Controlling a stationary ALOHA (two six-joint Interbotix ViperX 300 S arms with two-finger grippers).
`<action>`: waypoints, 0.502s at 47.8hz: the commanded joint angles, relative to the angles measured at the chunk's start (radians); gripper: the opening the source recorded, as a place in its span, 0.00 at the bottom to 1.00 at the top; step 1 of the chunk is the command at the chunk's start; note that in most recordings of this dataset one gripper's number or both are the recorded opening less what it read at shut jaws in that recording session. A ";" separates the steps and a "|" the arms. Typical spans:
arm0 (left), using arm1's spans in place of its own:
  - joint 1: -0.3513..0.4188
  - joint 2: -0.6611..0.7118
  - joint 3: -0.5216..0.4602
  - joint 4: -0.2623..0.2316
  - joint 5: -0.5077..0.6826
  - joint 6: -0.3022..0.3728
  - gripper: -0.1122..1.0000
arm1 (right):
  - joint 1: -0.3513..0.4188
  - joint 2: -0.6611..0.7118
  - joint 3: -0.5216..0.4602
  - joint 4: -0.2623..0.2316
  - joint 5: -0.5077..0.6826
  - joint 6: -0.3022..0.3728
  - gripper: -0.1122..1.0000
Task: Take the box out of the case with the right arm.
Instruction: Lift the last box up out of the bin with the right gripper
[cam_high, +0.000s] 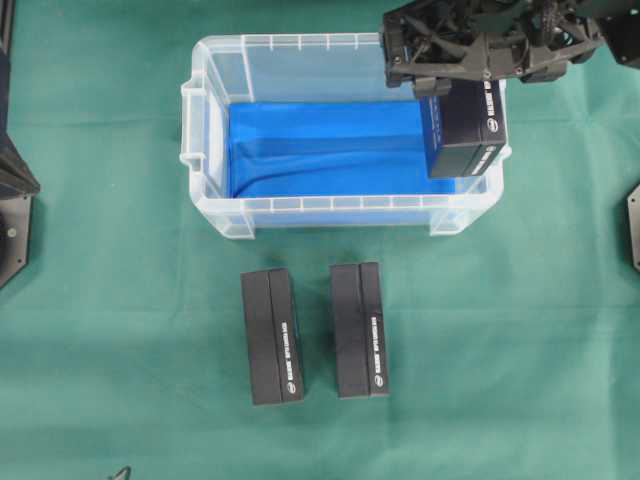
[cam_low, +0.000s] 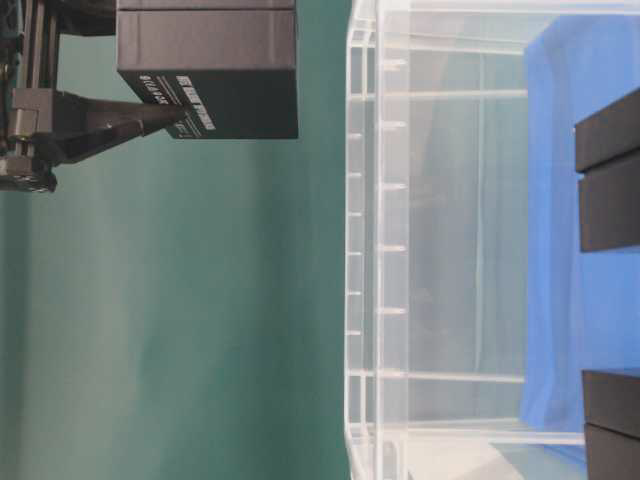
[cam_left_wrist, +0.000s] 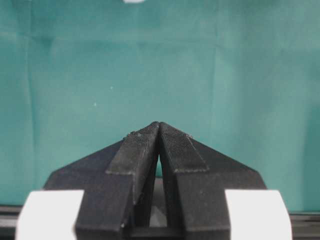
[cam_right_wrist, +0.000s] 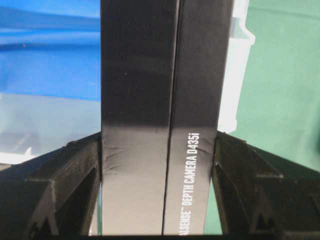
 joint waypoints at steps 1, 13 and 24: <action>0.003 -0.002 -0.026 0.003 -0.005 0.000 0.10 | 0.003 -0.035 -0.031 -0.006 0.003 -0.003 0.68; 0.003 -0.002 -0.026 0.003 -0.005 -0.002 0.10 | 0.002 -0.035 -0.031 -0.009 0.002 -0.003 0.68; 0.003 0.000 -0.026 0.003 -0.005 -0.002 0.10 | 0.002 -0.037 -0.029 -0.014 0.003 -0.003 0.68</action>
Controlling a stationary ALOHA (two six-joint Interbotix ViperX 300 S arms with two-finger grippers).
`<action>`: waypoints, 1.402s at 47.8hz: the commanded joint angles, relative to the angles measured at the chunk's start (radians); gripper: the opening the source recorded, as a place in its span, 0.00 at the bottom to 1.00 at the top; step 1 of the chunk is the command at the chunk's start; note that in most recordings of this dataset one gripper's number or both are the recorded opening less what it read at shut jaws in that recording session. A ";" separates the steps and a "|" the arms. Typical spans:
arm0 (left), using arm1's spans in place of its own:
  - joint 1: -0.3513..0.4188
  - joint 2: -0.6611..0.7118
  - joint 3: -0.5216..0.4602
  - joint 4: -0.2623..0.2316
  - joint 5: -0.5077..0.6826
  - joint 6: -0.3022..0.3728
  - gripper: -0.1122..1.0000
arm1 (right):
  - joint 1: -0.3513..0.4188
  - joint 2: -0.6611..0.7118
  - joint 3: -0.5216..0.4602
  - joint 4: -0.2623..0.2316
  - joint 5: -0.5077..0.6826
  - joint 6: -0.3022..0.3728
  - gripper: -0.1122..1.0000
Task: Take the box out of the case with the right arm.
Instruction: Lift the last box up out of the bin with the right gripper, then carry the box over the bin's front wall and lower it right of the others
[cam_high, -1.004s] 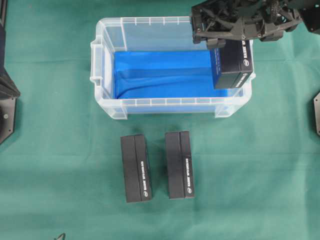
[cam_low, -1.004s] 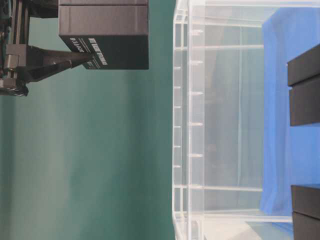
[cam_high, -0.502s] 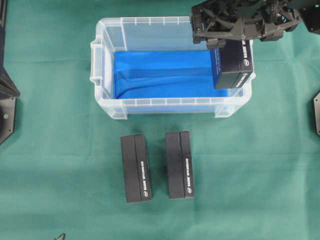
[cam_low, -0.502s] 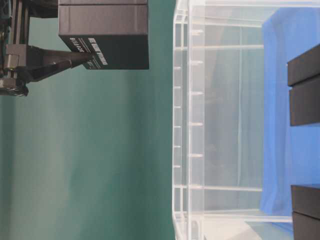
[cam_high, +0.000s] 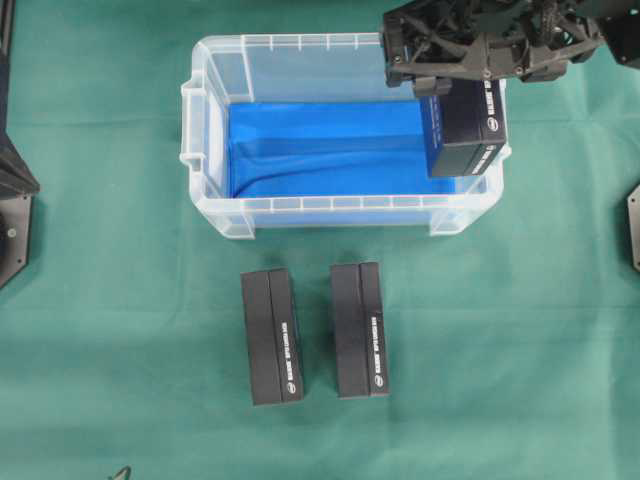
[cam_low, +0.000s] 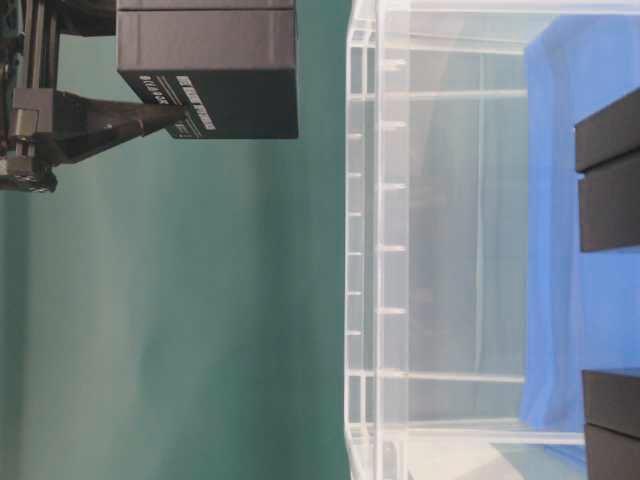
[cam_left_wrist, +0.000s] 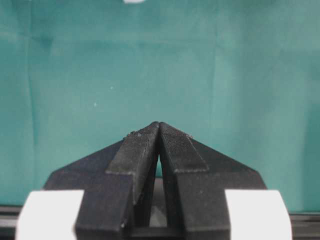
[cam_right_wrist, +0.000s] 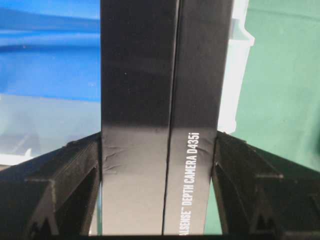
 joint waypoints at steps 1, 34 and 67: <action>0.003 0.000 -0.026 0.003 -0.006 0.002 0.10 | 0.003 -0.034 -0.029 -0.008 0.002 -0.002 0.68; 0.003 0.000 -0.028 0.003 -0.006 0.002 0.10 | 0.107 -0.034 -0.029 -0.009 0.064 0.086 0.68; 0.003 0.003 -0.028 0.003 -0.006 0.002 0.10 | 0.400 -0.026 -0.032 -0.020 0.086 0.359 0.68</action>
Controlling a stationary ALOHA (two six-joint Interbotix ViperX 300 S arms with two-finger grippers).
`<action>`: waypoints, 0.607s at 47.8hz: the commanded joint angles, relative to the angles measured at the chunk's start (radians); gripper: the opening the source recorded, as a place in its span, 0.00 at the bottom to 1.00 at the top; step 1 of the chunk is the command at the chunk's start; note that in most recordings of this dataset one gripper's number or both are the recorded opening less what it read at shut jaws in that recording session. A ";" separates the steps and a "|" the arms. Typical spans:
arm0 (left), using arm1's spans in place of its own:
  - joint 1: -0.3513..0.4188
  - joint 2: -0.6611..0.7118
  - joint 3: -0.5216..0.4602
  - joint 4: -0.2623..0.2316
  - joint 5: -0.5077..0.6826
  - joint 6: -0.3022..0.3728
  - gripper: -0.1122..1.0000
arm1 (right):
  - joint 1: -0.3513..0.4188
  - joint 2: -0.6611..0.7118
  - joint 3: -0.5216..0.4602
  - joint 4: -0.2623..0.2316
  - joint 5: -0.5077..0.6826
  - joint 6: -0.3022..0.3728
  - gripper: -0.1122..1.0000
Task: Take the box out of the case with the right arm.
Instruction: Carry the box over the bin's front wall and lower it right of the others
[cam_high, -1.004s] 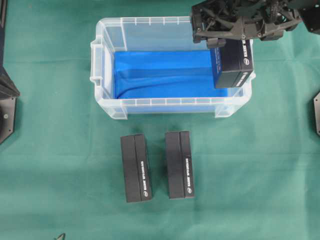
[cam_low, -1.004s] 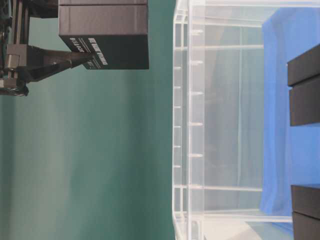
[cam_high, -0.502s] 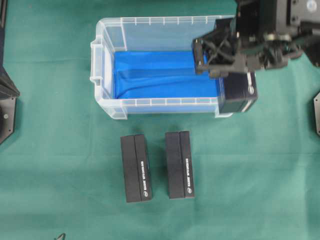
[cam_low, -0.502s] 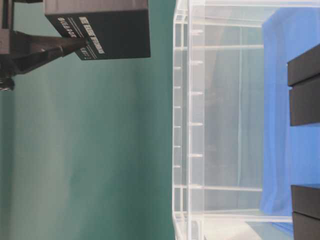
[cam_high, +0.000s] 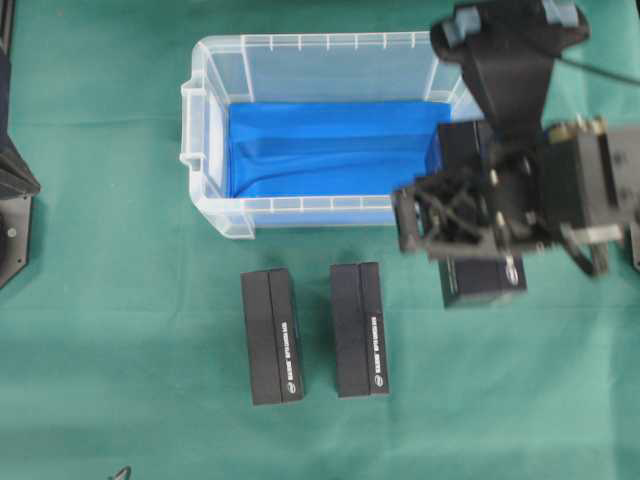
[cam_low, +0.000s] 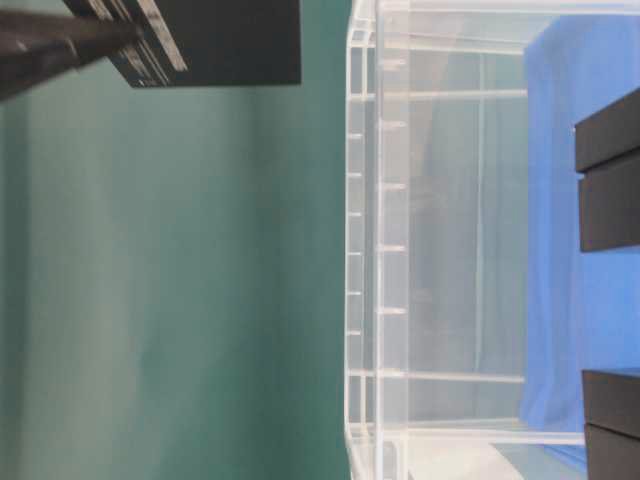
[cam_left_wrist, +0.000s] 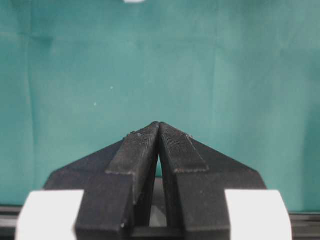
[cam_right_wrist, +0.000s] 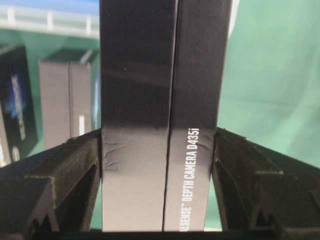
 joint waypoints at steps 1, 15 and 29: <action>0.003 0.000 -0.028 0.002 -0.005 0.000 0.10 | 0.040 -0.028 -0.032 -0.006 0.005 0.032 0.68; 0.003 0.000 -0.028 0.002 -0.005 0.000 0.10 | 0.169 0.009 -0.080 -0.005 0.006 0.149 0.68; 0.003 0.000 -0.029 0.002 -0.005 -0.002 0.10 | 0.184 0.046 -0.115 -0.005 0.020 0.153 0.68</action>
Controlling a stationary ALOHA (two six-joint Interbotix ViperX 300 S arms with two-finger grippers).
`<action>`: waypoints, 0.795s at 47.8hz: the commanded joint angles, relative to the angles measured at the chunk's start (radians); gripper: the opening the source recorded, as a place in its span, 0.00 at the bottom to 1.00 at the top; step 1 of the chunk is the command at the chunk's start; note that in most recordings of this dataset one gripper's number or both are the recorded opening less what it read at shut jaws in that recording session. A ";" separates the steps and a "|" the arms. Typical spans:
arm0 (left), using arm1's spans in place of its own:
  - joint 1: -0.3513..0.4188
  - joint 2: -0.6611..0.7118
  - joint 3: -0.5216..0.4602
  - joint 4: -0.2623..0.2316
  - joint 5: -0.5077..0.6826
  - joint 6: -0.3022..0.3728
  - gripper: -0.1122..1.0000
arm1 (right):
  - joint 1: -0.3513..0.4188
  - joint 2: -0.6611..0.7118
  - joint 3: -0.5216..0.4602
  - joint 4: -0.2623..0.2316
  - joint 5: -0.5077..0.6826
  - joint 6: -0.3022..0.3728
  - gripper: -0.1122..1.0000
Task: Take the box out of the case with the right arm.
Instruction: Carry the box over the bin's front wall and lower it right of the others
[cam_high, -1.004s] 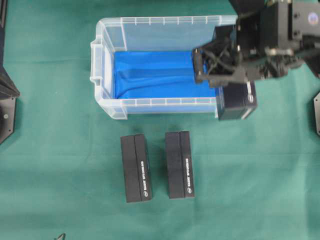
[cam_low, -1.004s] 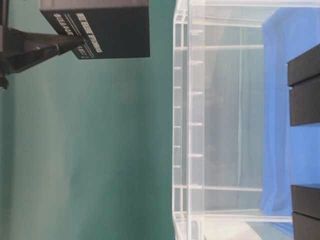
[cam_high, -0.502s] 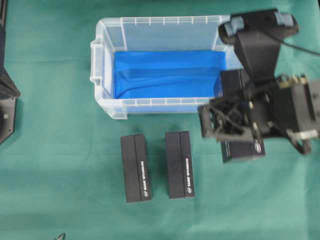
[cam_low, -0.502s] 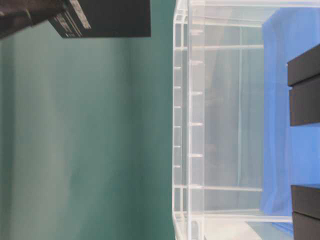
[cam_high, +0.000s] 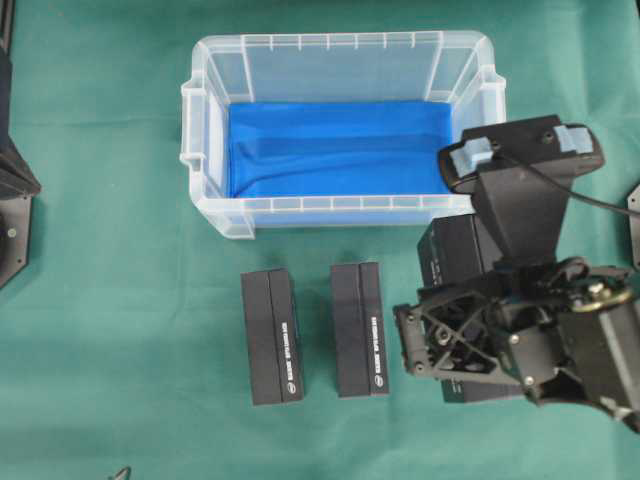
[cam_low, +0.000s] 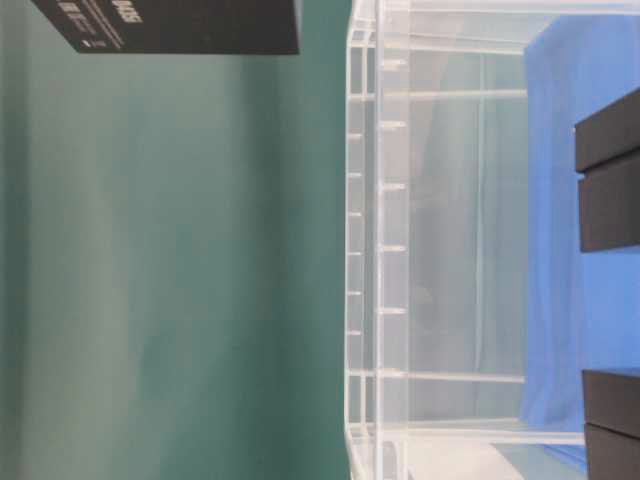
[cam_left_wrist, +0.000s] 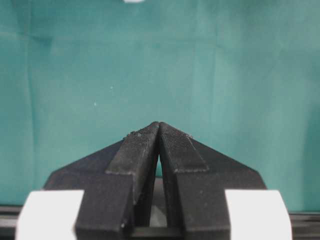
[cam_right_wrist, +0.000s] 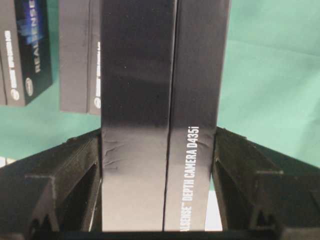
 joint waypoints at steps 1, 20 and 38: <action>0.003 0.002 -0.028 0.003 -0.005 -0.002 0.10 | 0.002 -0.017 -0.028 -0.003 0.011 0.002 0.68; 0.003 0.000 -0.026 0.003 -0.005 -0.002 0.10 | 0.002 -0.011 0.052 0.008 0.002 0.043 0.68; 0.003 0.002 -0.021 0.003 -0.006 0.000 0.10 | 0.002 -0.009 0.304 0.029 -0.244 0.130 0.68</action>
